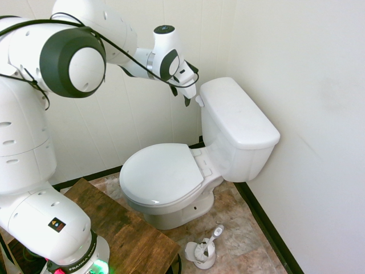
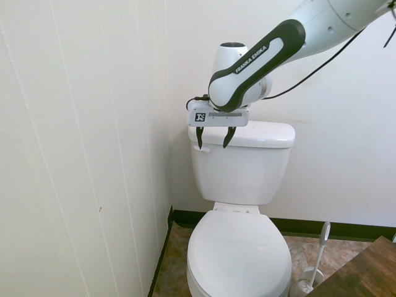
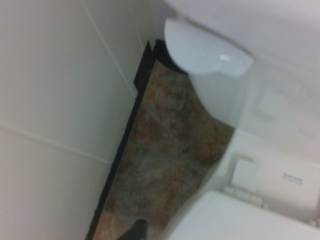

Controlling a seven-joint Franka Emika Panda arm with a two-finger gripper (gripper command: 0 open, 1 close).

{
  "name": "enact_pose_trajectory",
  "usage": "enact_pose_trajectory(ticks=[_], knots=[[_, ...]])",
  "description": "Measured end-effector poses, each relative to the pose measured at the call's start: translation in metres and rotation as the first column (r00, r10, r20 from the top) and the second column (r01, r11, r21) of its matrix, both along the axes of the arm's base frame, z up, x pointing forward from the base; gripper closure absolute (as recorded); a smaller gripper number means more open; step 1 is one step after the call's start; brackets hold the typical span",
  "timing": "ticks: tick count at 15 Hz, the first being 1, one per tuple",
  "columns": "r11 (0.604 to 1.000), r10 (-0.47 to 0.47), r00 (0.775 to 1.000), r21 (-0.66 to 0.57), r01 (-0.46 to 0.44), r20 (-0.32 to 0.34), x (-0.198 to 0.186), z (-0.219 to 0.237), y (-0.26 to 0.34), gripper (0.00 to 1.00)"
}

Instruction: Flush the toilet

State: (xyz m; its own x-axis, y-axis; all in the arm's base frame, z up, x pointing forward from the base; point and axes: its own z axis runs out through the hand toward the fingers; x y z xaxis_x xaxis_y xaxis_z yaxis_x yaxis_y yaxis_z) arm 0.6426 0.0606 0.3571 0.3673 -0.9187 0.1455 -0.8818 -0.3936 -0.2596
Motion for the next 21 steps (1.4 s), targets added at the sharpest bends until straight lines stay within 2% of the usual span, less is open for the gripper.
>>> enact_pose_trajectory(ticks=[6,21], knots=[[0.998,-0.059,0.998,-0.036,0.059,0.017,0.036,-0.023,-0.002,1.0],[0.995,-0.083,0.993,-0.043,0.087,0.085,0.076,-0.037,-0.002,1.0]])
